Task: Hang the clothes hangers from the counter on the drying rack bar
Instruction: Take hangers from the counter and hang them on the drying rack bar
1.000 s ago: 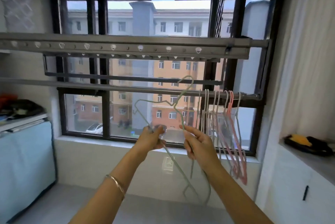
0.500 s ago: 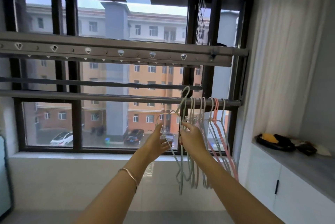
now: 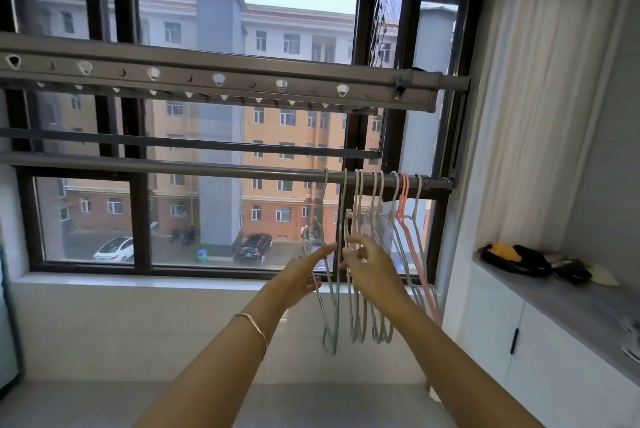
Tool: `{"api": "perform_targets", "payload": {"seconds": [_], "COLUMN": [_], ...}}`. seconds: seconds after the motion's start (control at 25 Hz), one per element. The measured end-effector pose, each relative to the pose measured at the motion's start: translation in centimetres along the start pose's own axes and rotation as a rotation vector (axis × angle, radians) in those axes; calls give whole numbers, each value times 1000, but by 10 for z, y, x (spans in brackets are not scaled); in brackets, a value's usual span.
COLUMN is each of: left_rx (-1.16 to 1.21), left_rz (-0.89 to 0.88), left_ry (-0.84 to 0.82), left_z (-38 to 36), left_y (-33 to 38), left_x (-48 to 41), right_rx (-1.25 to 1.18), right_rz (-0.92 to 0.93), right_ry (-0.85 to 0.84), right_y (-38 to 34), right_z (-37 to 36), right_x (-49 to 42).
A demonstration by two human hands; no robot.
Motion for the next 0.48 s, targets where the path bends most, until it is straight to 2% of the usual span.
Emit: {"api": "perform_targets", "payload": {"seconds": [0.16,0.32,0.48], "left_rx": [6,-32,-372], "left_rz": [2,16,-138], "left_ry": [1,20,350], "left_z": [-6,-6,-23], "left_y": [-2,-4,10], "left_x": [-10,-9,-7], "right_rx": [-36,-67,-69], "right_rz": [15,51,88], "right_ry": [89,103,147], "right_y": [20,39,58], "right_z": [26,43,72], "right_x": [13,21,28]}}
Point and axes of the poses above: each hand's wrist, its own x-axis away from the middle knuckle, its own z-axis out of the back of the hand, y = z × x, the point moved 1 cm from there along -x, towards the middle knuckle, and after that the axes turned 13 degrees about -y, right-handed, at the moved point
